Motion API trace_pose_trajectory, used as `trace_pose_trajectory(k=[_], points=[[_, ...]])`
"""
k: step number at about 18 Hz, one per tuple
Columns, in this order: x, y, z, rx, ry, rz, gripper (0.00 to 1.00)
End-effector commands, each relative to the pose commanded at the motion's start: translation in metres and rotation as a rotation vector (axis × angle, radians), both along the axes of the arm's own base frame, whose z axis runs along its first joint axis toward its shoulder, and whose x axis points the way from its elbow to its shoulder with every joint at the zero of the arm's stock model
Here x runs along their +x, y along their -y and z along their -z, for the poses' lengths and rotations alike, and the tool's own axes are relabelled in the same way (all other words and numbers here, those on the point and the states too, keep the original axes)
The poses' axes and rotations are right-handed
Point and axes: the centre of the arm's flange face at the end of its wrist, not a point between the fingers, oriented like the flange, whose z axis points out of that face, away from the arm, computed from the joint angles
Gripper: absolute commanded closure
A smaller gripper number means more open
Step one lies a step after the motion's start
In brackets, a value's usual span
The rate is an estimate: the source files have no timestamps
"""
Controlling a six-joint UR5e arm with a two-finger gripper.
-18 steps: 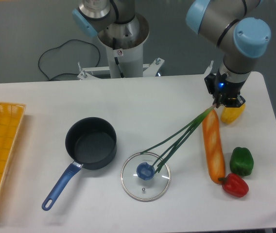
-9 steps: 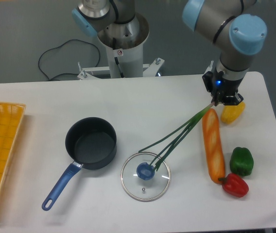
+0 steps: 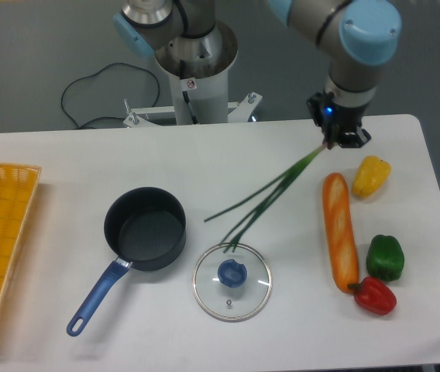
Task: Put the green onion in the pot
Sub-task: 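Carry the green onions toward the dark saucepan, lowering their tips inside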
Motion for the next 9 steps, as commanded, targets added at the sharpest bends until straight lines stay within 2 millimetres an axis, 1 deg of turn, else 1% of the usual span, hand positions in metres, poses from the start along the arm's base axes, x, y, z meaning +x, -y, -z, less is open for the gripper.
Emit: trace_pose_trajectory(k=[1, 3, 7, 9], points=[[0.009, 0.000, -0.003, -0.001, 0.001, 0.005, 0.86], [0.029, 0.008, -0.007, -0.001, 0.003, -0.020, 0.86], [0.058, 0.018, -0.001, -0.006, 0.007, -0.078, 0.86], [0.072, 0.012, 0.002, -0.010, 0.004, -0.126, 0.86]])
